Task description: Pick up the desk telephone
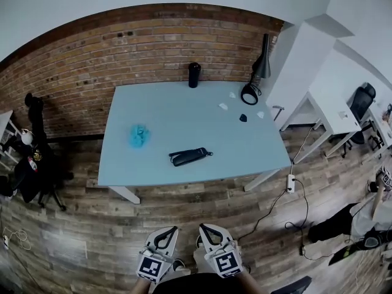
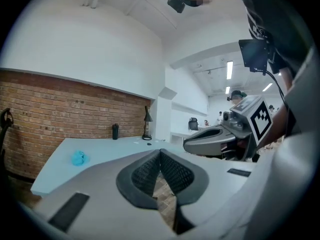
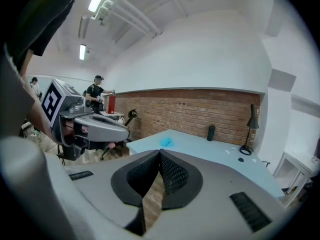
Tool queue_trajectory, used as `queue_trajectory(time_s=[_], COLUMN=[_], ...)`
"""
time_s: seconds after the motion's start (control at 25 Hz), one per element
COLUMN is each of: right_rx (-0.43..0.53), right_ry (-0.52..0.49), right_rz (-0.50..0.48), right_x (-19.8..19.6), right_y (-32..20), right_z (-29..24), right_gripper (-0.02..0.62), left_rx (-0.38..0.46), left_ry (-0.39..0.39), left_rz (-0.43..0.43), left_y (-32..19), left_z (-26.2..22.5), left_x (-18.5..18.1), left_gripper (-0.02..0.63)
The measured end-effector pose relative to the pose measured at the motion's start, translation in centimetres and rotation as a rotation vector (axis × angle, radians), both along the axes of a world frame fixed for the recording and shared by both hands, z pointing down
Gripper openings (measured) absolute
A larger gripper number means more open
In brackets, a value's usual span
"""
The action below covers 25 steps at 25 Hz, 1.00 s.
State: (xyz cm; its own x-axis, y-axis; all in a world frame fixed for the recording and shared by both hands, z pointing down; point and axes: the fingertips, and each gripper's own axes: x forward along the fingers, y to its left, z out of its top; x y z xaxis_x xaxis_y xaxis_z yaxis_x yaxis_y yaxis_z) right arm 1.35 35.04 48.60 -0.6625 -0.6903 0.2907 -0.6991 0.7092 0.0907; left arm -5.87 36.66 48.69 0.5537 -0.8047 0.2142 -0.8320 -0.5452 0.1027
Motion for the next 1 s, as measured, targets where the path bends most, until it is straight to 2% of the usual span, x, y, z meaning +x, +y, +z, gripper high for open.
queue_trajectory(time_s=[0.12,0.28,0.4,0.48,0.6,0.76,0.84,0.92,1.0], right_rx=[0.012,-0.013,-0.025,-0.057,-0.117,-0.168,-0.174,-0.19,-0.213], right_ry=[0.001,-0.004,-0.023,-0.049,-0.06,-0.056,-0.027,0.004,-0.015], right_rz=[-0.004,0.023,0.037,0.045,0.085,0.108,0.097,0.139,0.185], right_x=[1.7,5.0,6.6,7.3,8.0,7.2,6.6,6.3,5.4], right_y=[-3.4,-7.7,-10.4,-11.8,-14.2,-15.6,-16.6,-18.5,-20.5], right_z=[-0.3,0.2,0.0,0.4,2.5,4.3,5.3,6.1,5.7], right_gripper=[0.026,0.026,0.026,0.026,0.026,0.026,0.026,0.026,0.026], left_rx=[-0.015,0.027,0.022,0.011,0.019,0.042,0.022,-0.013,-0.031], left_ry=[0.004,-0.027,-0.054,-0.032,-0.024,-0.013,-0.003,-0.002,0.025], left_rz=[0.004,0.016,-0.023,-0.06,-0.105,-0.114,-0.106,-0.078,-0.053], left_y=[-3.4,-8.0,-10.2,-11.6,-13.7,-15.3,-16.3,-17.7,-19.1], left_z=[-1.1,-2.8,-2.3,-2.7,-2.7,-1.7,-0.5,0.6,1.0], left_x=[1.2,4.3,5.4,5.7,5.3,3.7,2.6,1.4,-0.1], left_gripper=[0.017,0.017,0.017,0.017,0.017,0.017,0.017,0.017,0.018])
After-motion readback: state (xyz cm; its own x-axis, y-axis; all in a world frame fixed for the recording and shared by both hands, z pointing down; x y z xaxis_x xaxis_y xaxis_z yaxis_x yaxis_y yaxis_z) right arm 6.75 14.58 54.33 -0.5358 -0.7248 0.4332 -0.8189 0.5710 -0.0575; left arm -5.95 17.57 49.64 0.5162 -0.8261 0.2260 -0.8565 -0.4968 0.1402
